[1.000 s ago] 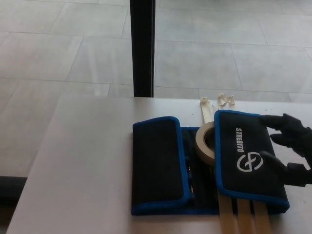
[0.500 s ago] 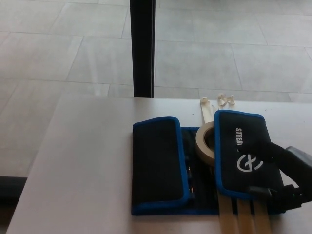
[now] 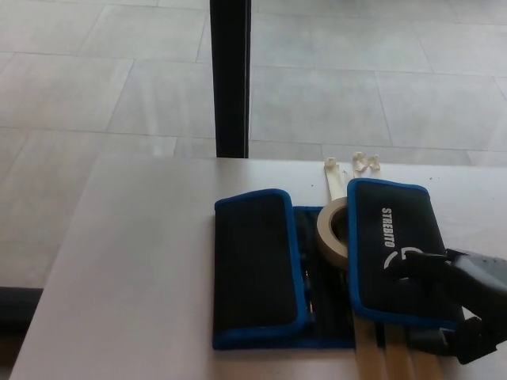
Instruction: The robot uses its right hand to open a black folded toolkit cover kept in the middle of the desk
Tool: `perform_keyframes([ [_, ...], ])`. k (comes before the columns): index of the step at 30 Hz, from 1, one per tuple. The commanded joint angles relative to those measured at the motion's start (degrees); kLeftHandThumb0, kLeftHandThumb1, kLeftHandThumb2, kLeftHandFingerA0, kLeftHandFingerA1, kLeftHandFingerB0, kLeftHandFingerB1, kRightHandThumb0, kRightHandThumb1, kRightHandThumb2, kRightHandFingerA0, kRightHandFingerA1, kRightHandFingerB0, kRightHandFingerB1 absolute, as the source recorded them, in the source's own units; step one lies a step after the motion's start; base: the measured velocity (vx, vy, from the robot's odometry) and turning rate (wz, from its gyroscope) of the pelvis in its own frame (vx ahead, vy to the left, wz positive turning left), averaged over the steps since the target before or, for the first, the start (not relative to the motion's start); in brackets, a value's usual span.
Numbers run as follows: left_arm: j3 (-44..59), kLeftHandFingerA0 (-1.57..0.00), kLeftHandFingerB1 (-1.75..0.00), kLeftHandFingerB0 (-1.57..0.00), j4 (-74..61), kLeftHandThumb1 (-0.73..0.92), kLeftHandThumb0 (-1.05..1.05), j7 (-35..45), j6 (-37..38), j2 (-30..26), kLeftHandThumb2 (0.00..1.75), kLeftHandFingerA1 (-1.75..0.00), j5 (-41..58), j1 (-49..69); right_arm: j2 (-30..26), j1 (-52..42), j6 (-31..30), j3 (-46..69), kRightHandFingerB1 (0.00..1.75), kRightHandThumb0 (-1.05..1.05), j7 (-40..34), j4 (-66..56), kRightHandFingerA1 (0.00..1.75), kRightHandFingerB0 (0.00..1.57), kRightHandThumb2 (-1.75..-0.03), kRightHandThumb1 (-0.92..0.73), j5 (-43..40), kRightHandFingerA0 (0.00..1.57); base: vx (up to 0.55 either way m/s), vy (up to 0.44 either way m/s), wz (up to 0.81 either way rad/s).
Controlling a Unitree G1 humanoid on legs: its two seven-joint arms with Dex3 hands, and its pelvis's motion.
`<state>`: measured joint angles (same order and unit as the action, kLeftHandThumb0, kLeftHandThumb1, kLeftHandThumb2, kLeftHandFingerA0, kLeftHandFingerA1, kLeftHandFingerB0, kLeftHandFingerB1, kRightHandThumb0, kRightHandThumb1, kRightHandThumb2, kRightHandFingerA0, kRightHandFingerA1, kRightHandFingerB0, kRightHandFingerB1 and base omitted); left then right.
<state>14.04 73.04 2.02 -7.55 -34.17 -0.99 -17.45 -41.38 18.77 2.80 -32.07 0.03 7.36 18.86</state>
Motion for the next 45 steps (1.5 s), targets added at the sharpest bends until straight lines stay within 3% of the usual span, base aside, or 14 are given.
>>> perform_keyframes([
  [1, -0.62, -0.62, -0.91, -0.06, 0.75, 0.28, -1.03, 0.87, -1.20, -2.08, 1.50, -1.21, -0.38, -0.36, -0.40, 3.23, -3.12, -6.72, 0.34, -0.55, -7.05, 3.89, 0.48, 0.42, -0.61, -0.68, 26.11, 0.36, 0.00, 0.000, 0.00],
  [3, -0.57, -0.61, -0.86, 0.00, 0.59, 0.26, -0.98, 0.95, -1.41, -2.00, 1.46, -1.18, -0.24, -0.51, 0.54, 3.68, -6.31, -8.02, 0.34, -0.54, -7.65, 4.16, 0.48, 0.41, -0.61, -0.68, 29.06, 0.35, 0.00, 0.000, 0.00],
  [4, -0.73, -0.52, -0.75, 0.00, 0.44, 0.14, -0.65, 1.31, -1.22, -2.13, 1.21, -1.01, -0.35, -0.44, 1.41, 4.26, -8.91, -9.32, 0.33, -0.54, -7.53, 4.69, 0.46, 0.40, -0.60, -0.67, 31.56, 0.34, 0.00, 0.000, 0.00],
  [6, -0.78, -0.62, -0.91, -0.05, 0.42, 0.30, -1.05, 1.41, -1.11, -2.22, 1.52, -1.23, -0.39, -0.42, 2.47, 5.15, -12.16, -11.21, 0.32, -0.55, -7.45, 5.87, 0.46, 0.37, -0.60, -0.65, 35.00, 0.31, 0.00, 0.000, 0.00],
  [8, -1.17, -0.52, -0.77, -0.05, 0.62, 0.12, -0.70, 1.43, -0.72, -2.19, 1.21, -1.02, -0.80, -0.53, 3.17, 5.51, -14.00, -12.41, 0.33, -0.54, -10.01, 7.90, 0.46, 0.39, -0.59, -0.62, 37.15, 0.33, 0.00, 0.000, 0.00],
  [11, -1.34, -0.68, -0.75, 0.00, 0.61, 0.09, -0.71, 0.93, -1.04, -2.12, 1.19, -1.10, -0.94, -0.51, 4.20, 6.21, -15.96, -13.09, 0.34, -0.53, -13.70, 11.24, 0.48, 0.40, -0.58, -0.62, 38.27, 0.33, 0.00, 0.000, 0.00],
  [23, -0.65, -0.64, -0.73, 0.00, 1.05, 0.17, -0.64, 0.87, -0.64, -1.69, 1.21, -1.05, -0.12, -0.01, 7.62, 7.73, -16.50, -12.98, 0.46, -0.58, -27.77, 22.73, 0.55, 0.29, -0.78, -0.44, 36.95, 0.18, 0.00, 0.000, 0.00],
  [24, -0.64, -0.62, -0.86, -0.03, 0.65, 0.26, -0.98, 0.92, -0.82, -1.70, 1.46, -1.18, -0.02, -0.02, 8.20, 8.14, -17.05, -13.44, 0.34, -0.49, -30.03, 24.09, 0.52, 0.38, -0.57, -0.56, 37.82, 0.32, 0.00, 0.000, 0.00],
  [26, -1.16, -0.74, -0.74, 0.00, 0.67, 0.17, -0.65, 0.67, -1.45, -1.85, 1.22, -1.11, -0.52, -0.38, 8.76, 8.50, -16.48, -13.26, 0.49, -0.53, -31.24, 25.06, 0.75, 0.31, -0.84, -0.49, 37.57, 0.49, 0.00, 0.000, 0.00],
  [27, -1.32, -0.70, -0.77, 0.00, 0.58, 0.17, -0.72, 0.61, -1.65, -1.89, 1.27, -1.12, -0.64, -0.48, 9.09, 8.60, -15.98, -13.01, 0.36, -0.42, -32.18, 25.45, 0.95, 0.41, -0.57, -0.61, 37.25, 0.62, 0.00, 0.000, 0.00],
  [28, -1.13, -0.49, -0.77, 0.00, 0.50, 0.19, -0.75, 0.99, -1.64, -1.97, 1.29, -1.02, -0.34, -0.45, 9.59, 8.88, -14.36, -12.71, 0.39, -0.38, -35.32, 26.85, 1.16, 0.43, -0.58, -0.60, 36.82, 0.72, 0.00, 0.000, 0.00],
  [29, -1.21, -0.62, -0.77, -0.04, 0.85, 0.12, -0.73, 0.56, -1.02, -1.86, 1.22, -1.07, -0.51, -0.29, 10.30, 9.26, -13.72, -12.61, 0.41, -0.34, -37.99, 28.35, 1.39, 0.45, -0.60, -0.60, 36.72, 0.83, 0.00, 0.000, 0.00],
  [34, -1.11, -0.54, -0.74, 0.00, 1.06, 0.11, -0.65, 0.24, -0.76, -1.54, 1.18, -1.00, -0.33, -0.25, 11.70, 10.36, -11.97, -11.90, 0.44, -0.32, -42.40, 31.71, 1.59, 0.46, -0.63, -0.63, 35.91, 0.88, 0.00, 0.000, 0.00],
  [45, -1.53, -0.61, -0.75, 0.00, 0.50, 0.15, -0.69, 0.84, -1.13, -1.70, 1.22, -1.06, -0.34, -0.32, 17.72, 10.38, -10.01, -7.35, 0.42, -0.43, -46.16, 33.45, 1.31, 0.52, -0.60, -0.60, 31.22, 0.83, 0.00, 0.000, 0.00],
])
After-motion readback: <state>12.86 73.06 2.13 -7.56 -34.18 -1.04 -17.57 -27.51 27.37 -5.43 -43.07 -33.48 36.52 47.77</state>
